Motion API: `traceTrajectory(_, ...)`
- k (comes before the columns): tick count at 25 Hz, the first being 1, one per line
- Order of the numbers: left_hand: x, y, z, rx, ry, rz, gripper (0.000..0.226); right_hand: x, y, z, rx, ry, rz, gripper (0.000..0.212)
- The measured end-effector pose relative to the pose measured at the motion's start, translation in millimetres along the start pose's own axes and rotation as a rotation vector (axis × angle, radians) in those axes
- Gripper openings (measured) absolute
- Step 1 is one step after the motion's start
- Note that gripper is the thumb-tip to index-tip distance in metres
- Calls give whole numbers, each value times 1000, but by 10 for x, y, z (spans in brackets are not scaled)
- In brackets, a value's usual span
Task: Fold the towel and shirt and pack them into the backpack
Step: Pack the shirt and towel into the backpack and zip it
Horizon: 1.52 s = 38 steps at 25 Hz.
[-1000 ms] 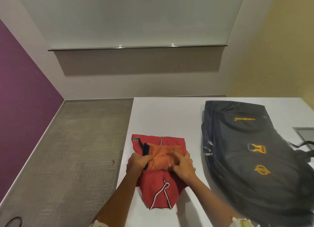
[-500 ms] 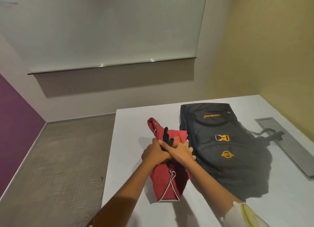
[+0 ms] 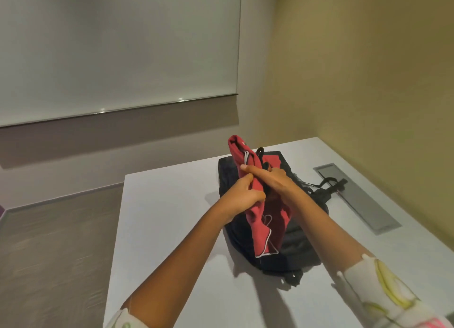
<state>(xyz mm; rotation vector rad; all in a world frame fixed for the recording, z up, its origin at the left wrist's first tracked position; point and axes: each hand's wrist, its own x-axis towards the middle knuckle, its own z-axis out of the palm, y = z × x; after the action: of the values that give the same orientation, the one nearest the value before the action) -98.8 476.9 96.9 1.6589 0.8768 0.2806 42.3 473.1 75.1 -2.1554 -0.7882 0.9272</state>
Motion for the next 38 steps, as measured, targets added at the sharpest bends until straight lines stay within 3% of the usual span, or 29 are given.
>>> traceTrajectory(4,246,97,411,7,-146,101,63,64,235,-569,110,74,-13,60)
traceTrajectory(8,450,129,691,-171,-167,146,36,-22,477,-1045,120,169,4,40)
traceTrajectory(10,543,23,824,-114,-61,122,31,-48,626,-1222,92,200,20,38)
traceTrajectory(12,664,-193,946,123,11,87,28,-88,773,-1380,49,207,26,36)
traceTrajectory(15,746,-518,1146,572,-119,17,16,-126,996,-1626,-24,204,43,39)
traceTrajectory(20,811,-736,1473,986,-229,41,33,-230,1369,-1962,-60,237,105,34)
traceTrajectory(23,855,-746,1592,1074,-195,49,51,-279,1570,-2077,-49,243,125,32)
traceTrajectory(31,1074,-794,1758,1143,-250,-5,34,-310,1929,-2105,-91,222,215,55)
traceTrajectory(34,1059,-837,1854,1219,-190,53,25,-322,2010,-2053,-121,204,231,56)
traceTrajectory(38,1075,-780,1761,1073,-80,59,20,-345,2077,-2013,-140,193,230,61)
